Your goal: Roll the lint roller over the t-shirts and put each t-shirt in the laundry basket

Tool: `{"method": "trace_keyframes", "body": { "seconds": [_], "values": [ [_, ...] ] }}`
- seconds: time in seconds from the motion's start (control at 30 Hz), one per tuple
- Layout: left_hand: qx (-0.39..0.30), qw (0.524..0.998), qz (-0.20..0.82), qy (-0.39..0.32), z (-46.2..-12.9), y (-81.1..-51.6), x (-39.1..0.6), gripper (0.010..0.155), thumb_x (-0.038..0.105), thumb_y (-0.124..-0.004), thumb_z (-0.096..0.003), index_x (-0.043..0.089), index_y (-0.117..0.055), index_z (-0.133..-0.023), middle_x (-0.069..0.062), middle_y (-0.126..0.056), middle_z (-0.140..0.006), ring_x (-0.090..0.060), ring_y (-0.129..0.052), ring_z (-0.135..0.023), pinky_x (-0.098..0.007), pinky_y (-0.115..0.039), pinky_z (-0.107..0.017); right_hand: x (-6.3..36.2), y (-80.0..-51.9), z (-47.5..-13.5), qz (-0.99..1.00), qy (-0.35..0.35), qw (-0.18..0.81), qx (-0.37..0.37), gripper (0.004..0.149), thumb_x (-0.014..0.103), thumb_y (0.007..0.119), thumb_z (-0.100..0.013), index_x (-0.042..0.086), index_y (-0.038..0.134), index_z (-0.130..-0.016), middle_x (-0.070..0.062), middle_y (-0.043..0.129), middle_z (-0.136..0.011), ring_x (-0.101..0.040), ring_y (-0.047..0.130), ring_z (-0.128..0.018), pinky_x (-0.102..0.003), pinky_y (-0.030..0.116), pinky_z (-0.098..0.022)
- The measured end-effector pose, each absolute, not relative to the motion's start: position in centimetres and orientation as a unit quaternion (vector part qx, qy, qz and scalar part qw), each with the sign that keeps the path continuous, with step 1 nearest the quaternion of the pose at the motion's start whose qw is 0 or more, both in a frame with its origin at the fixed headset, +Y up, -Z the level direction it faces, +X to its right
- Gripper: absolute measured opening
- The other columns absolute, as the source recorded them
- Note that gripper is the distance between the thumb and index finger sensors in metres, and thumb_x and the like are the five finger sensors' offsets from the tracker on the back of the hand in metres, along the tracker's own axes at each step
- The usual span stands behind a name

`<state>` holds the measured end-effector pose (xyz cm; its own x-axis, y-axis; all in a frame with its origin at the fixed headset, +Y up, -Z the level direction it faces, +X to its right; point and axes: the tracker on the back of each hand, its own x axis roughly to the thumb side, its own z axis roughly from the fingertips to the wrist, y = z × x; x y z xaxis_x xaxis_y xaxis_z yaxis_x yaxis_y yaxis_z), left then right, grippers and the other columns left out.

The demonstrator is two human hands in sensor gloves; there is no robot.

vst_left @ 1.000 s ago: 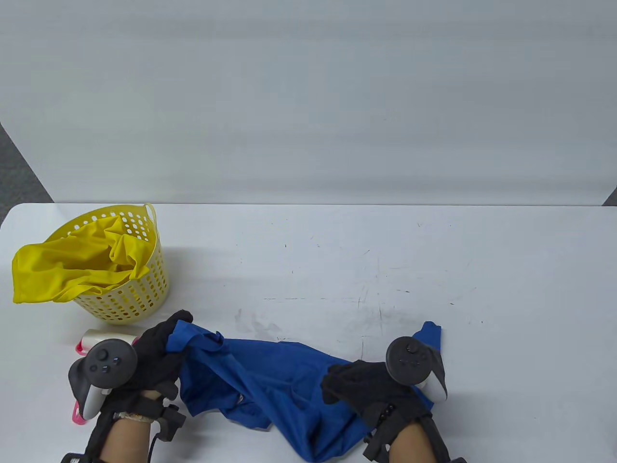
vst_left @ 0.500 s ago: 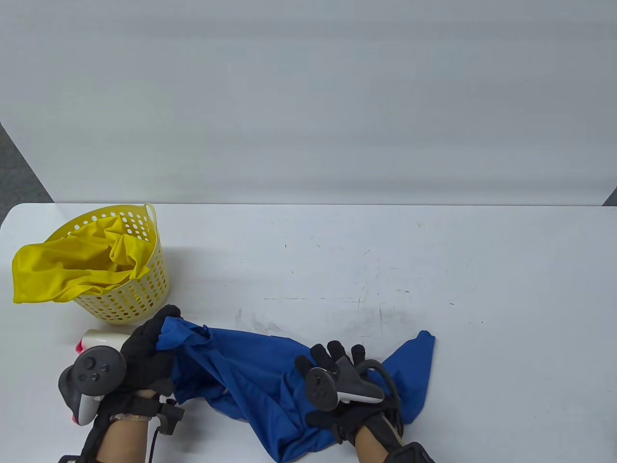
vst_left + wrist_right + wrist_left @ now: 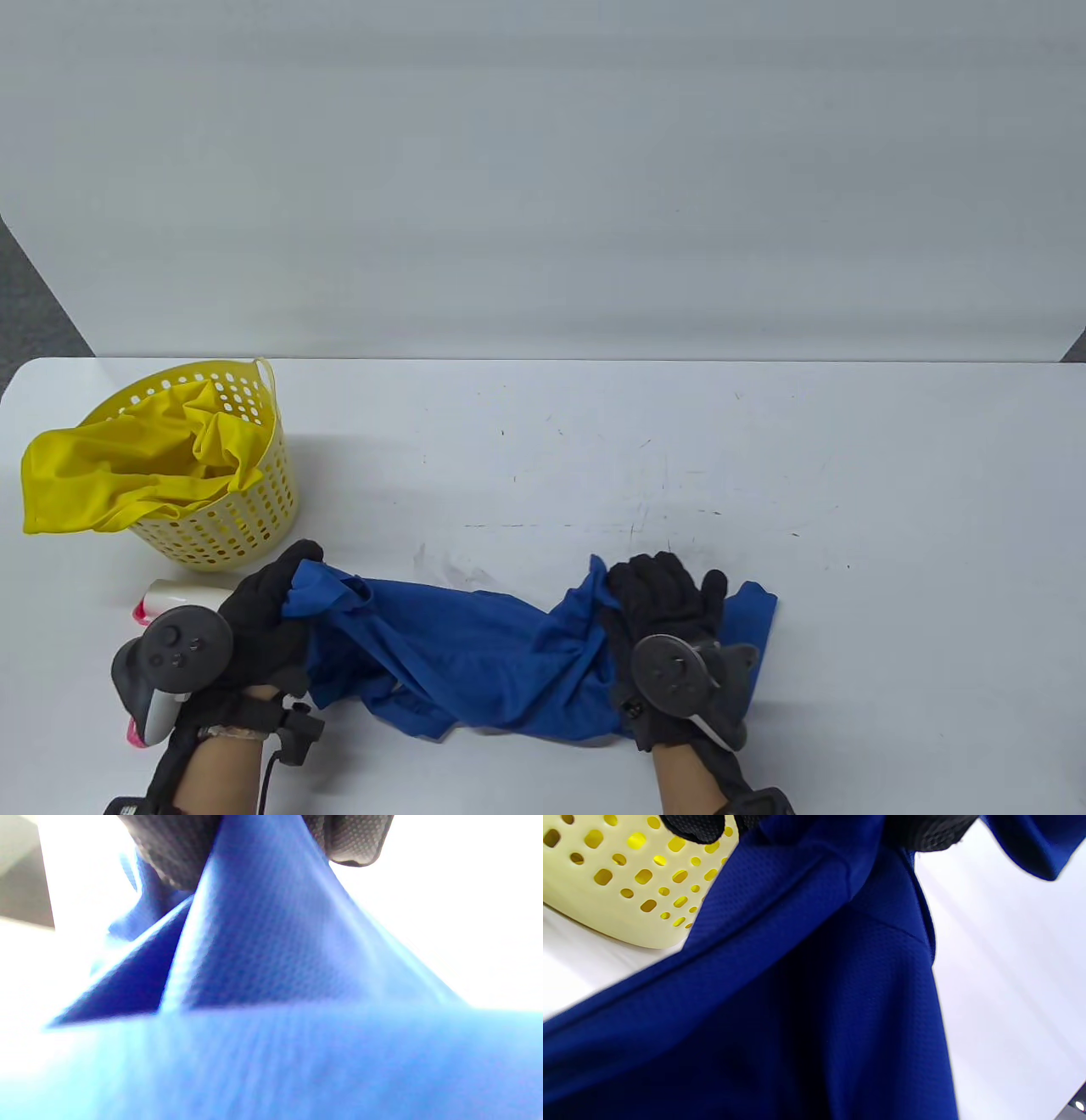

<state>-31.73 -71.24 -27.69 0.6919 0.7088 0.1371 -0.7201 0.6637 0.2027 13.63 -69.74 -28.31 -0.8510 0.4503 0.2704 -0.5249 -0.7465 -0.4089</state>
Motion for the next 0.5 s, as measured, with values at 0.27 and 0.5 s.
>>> {"method": "trace_keyframes", "body": {
  "seconds": [0.27,0.5],
  "values": [
    [0.107,0.926,0.362,-0.019,-27.7,-71.5,-31.8,0.054,0.052,-0.068,-0.0555,0.032,-0.061,-0.105,-0.001,-0.081,-0.102,-0.036,-0.077,-0.1,-0.066,-0.054,-0.075,21.9,-73.7,-29.7,0.956,0.154,0.221,-0.114,0.056,0.046,0.076,-0.046,0.008,0.076,-0.087,-0.028,0.065,-0.102,-0.06,0.047,-0.093,-0.079,0.026,-0.057],
    [0.099,0.924,0.368,-0.031,-27.9,-71.7,-31.7,0.056,0.055,-0.066,-0.0542,0.032,-0.061,-0.105,-0.001,-0.08,-0.102,-0.036,-0.077,-0.1,-0.066,-0.054,-0.075,17.0,-71.6,-30.6,0.978,-0.15,0.137,0.048,0.055,0.034,0.078,-0.044,0.016,0.067,-0.094,-0.022,0.071,-0.098,-0.051,0.063,-0.09,-0.078,0.036,-0.058]
  ]
}}
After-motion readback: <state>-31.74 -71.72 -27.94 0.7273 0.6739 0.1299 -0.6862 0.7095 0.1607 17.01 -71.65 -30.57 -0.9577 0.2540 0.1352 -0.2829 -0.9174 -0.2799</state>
